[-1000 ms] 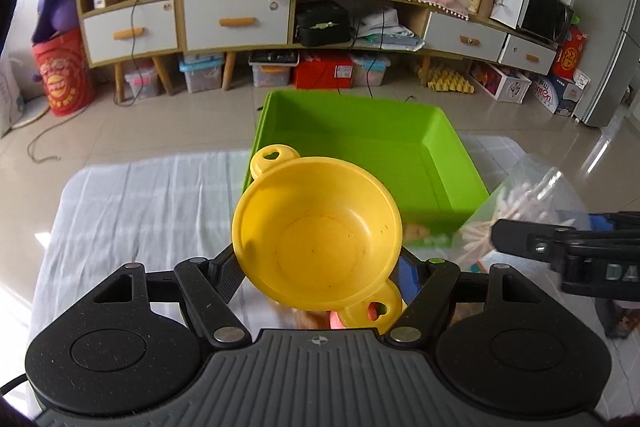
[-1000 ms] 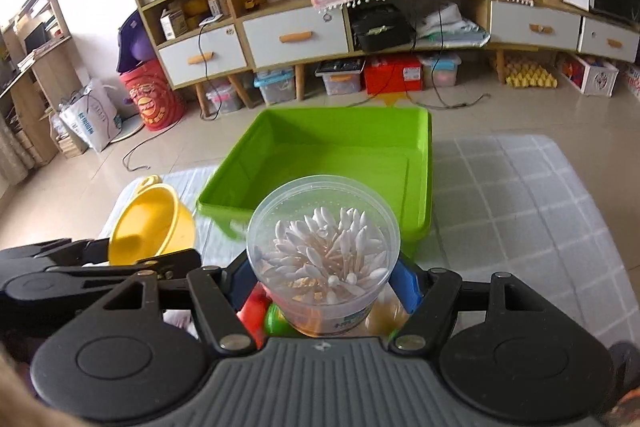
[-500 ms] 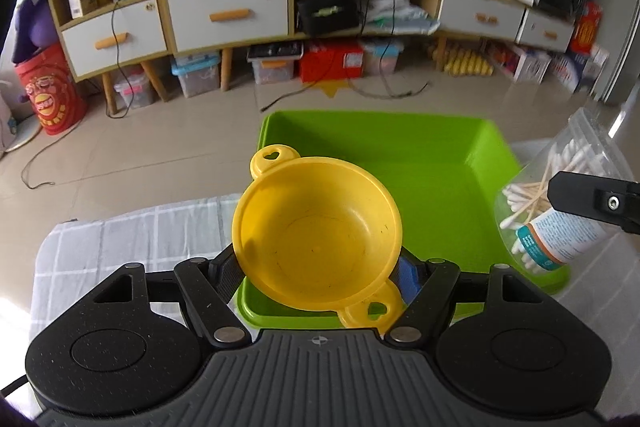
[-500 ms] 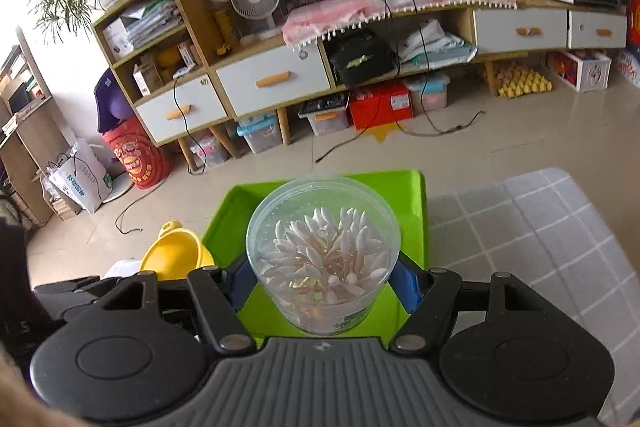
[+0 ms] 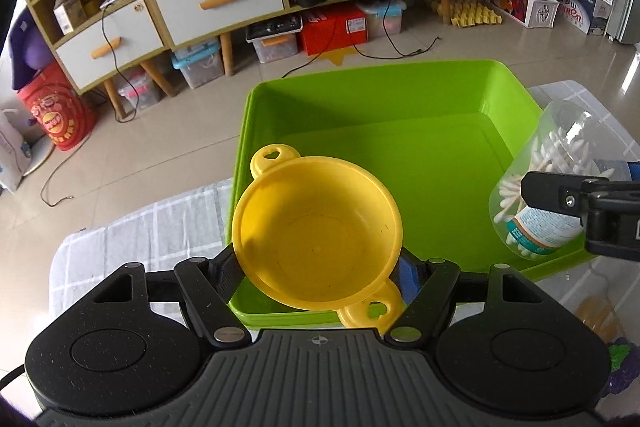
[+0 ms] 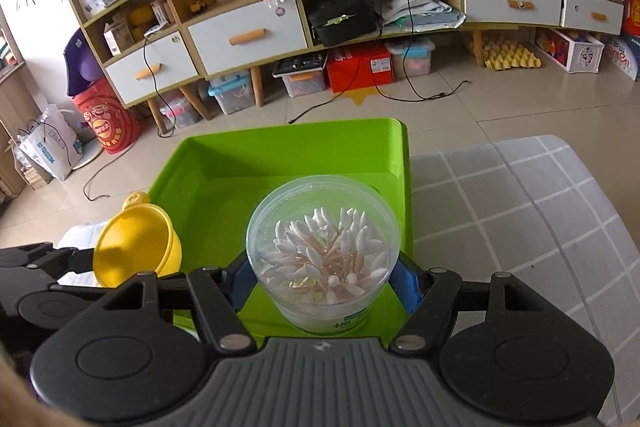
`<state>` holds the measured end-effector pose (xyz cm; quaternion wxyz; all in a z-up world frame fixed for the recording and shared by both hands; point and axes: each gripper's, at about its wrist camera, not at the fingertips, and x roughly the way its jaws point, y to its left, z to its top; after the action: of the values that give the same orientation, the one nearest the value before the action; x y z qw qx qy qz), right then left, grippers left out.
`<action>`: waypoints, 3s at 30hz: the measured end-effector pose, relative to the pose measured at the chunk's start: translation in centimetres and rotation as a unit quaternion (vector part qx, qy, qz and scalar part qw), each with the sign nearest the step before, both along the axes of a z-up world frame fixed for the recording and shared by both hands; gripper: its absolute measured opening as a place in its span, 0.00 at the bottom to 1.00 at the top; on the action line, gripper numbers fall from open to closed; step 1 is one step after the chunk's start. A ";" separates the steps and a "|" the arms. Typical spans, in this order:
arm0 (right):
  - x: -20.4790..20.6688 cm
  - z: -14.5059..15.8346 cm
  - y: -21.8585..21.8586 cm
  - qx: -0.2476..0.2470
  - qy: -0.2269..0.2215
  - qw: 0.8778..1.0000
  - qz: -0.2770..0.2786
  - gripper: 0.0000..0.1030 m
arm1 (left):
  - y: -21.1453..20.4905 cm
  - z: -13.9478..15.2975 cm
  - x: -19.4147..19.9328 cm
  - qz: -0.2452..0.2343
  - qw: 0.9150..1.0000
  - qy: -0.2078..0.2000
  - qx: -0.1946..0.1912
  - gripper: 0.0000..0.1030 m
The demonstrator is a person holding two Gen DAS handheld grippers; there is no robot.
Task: Organize rigid objects
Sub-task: 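Carry both held items over the green bin and open both tools to drop them, then withdraw both tools from the bin back toward the toy pile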
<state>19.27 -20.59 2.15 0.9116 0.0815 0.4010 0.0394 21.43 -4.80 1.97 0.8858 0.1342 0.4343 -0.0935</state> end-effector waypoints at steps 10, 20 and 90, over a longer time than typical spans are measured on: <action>-0.1 -0.3 0.1 -0.024 0.002 1.000 -0.005 0.56 | -0.2 -0.4 0.3 0.017 0.999 0.032 -0.005 0.74; 0.2 -0.4 -0.1 -0.018 -0.002 1.000 -0.004 0.56 | 0.5 0.0 -0.1 0.043 0.997 0.057 -0.019 0.74; -14.1 0.5 -2.9 -0.035 -0.015 0.998 0.055 0.83 | 6.7 0.5 -17.1 0.017 0.990 -0.026 -0.138 0.98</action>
<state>5.16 -23.49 2.69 0.9163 0.0264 0.3923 0.0768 4.30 1.95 2.44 0.9084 0.0053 0.3959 -0.1342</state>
